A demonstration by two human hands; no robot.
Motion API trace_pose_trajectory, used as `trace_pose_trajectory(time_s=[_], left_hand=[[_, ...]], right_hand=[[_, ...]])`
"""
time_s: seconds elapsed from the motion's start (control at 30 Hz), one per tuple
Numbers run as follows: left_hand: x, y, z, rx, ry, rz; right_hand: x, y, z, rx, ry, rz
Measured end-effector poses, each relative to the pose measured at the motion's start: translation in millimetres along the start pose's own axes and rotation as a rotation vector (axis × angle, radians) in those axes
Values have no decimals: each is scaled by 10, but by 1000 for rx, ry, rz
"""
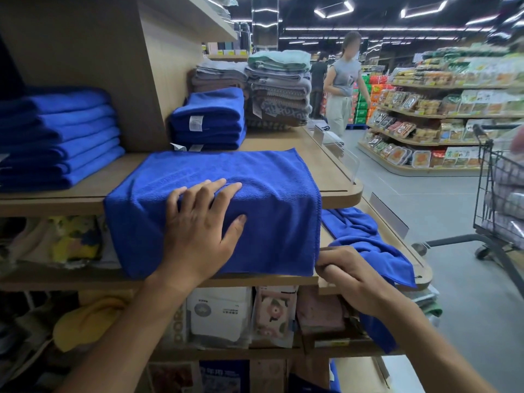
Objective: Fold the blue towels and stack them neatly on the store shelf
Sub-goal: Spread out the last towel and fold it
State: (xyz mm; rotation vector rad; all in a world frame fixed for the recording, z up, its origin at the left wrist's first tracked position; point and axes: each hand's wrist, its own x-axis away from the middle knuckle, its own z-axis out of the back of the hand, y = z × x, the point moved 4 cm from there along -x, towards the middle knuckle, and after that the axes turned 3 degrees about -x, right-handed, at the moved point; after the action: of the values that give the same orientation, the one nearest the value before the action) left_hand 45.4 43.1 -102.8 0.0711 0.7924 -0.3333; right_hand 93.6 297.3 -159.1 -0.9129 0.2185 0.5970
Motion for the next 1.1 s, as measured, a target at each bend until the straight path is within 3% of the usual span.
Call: trace_pose_trajectory(time_s=[0.07,0.23,0.3,0.53,0.8,0.87,0.93,1.1], left_hand=[[3,3,4,-2,3,-4],[4,4,-4,7,16,-7],[4,1,-6,5,19,-8],[7,-3,2,6,8,-8],[6,-3,-1,9,4,-9],[6,-10,-5,14,9,-10],[12,-11,-9,13,17,-12],[7,-7,-15,10,25,-13]], right_hand=[[1,72,67,38,-8,-92],[-32,317,130,-354,126,-481],[-75,374,134,-339,152,-610],[-252,141,103,-176,-127,-521],[-172,230,-19,-248,121,-446],[-78,312,-3,-368,162,-494],[19,385,-7,-446,174,-543],[2,362,-59,-326,101,-519]])
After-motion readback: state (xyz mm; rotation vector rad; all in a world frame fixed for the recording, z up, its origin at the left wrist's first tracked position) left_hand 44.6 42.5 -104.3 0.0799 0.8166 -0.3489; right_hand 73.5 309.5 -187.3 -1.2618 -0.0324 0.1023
